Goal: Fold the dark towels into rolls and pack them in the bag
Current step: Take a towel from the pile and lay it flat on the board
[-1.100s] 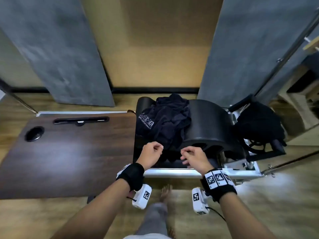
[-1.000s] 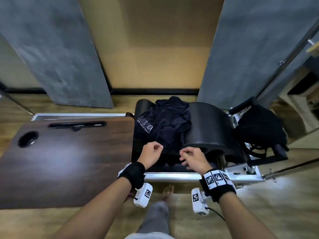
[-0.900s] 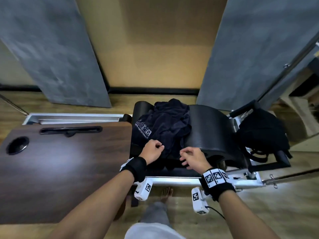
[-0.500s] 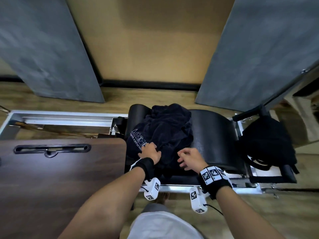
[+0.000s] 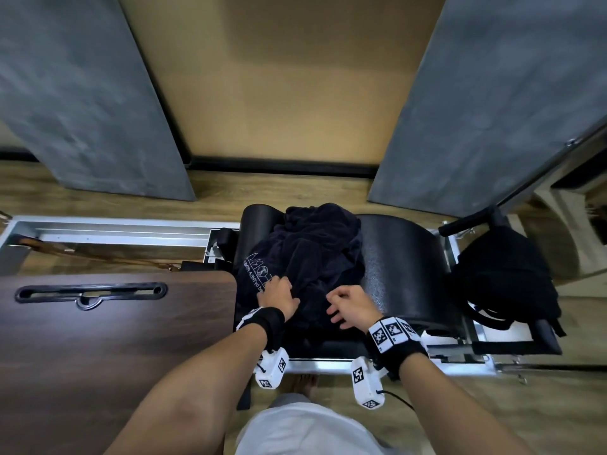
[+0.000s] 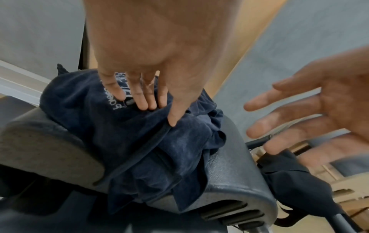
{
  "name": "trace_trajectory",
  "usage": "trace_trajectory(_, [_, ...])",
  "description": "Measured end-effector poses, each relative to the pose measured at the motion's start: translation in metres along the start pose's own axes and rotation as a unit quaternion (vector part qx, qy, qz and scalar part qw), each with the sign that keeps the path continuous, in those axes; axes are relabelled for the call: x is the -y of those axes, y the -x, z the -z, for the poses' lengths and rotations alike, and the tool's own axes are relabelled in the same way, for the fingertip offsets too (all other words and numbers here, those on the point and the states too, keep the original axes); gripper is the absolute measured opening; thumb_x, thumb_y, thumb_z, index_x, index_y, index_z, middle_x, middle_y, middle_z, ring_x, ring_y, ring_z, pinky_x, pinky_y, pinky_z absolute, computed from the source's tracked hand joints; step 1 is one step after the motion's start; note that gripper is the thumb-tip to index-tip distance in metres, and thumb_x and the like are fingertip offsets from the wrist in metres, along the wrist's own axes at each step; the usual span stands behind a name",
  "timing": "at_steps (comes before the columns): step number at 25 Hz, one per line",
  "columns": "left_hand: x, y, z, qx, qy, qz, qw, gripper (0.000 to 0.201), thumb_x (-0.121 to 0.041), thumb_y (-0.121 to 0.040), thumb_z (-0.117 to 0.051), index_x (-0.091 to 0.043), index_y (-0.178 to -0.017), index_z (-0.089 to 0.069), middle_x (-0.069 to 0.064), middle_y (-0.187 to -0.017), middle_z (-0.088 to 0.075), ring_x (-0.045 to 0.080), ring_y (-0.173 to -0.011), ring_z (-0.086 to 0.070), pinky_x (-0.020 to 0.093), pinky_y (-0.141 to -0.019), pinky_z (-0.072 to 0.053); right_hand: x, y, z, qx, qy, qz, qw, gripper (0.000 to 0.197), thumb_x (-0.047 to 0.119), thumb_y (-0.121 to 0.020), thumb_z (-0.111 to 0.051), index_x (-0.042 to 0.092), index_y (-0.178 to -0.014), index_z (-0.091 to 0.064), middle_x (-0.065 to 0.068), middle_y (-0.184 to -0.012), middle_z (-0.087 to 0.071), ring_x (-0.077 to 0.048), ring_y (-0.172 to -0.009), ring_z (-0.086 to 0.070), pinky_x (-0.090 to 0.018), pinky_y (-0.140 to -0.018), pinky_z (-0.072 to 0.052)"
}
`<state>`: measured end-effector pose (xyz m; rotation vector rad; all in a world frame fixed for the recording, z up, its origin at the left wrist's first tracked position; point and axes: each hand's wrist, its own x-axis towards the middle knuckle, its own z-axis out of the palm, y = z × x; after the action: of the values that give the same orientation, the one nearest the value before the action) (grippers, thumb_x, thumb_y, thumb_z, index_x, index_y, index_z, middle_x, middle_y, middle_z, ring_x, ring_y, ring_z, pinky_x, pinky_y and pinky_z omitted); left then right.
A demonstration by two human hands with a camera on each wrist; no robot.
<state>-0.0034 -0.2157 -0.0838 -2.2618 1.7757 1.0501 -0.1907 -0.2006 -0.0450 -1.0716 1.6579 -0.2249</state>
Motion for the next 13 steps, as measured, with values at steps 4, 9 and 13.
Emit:
trace_trajectory(4, [0.002, -0.002, 0.010, -0.069, 0.058, -0.011, 0.996, 0.016, -0.022, -0.102, -0.061, -0.017, -0.113, -0.071, 0.004, -0.122, -0.070, 0.028, -0.121, -0.063, 0.043, -0.105, -0.045, -0.010, 0.002, 0.002, -0.009, -0.001, -0.016, 1.000, 0.014, 0.026, -0.102, -0.057, 0.021, -0.100, -0.069, -0.011, -0.095, -0.078, -0.020, -0.071, -0.071, -0.041, -0.073, -0.063])
trace_trajectory(9, [-0.012, 0.018, 0.048, -0.114, 0.181, -0.112, 0.970, 0.014, -0.022, -0.109, -0.047, -0.013, -0.112, -0.057, 0.005, -0.091, -0.066, 0.031, -0.093, -0.064, 0.044, -0.081, -0.050, 0.013, 0.018, 0.001, -0.056, -0.009, 0.097, 0.994, 0.034, 0.015, -0.099, -0.059, 0.027, -0.130, -0.067, -0.007, -0.117, -0.072, -0.021, -0.085, -0.071, -0.044, -0.080, -0.063])
trace_trajectory(13, [-0.027, 0.053, 0.082, -0.138, 0.253, -0.222, 0.932, 0.018, -0.025, -0.113, -0.041, -0.022, -0.106, -0.057, -0.008, -0.078, -0.057, 0.005, -0.069, -0.052, 0.025, -0.067, -0.040, 0.041, 0.047, 0.004, -0.034, 0.019, 0.291, 0.956, 0.089, -0.005, -0.092, -0.061, 0.044, -0.160, -0.032, 0.008, -0.167, -0.027, 0.004, -0.134, -0.043, -0.031, -0.109, -0.049])
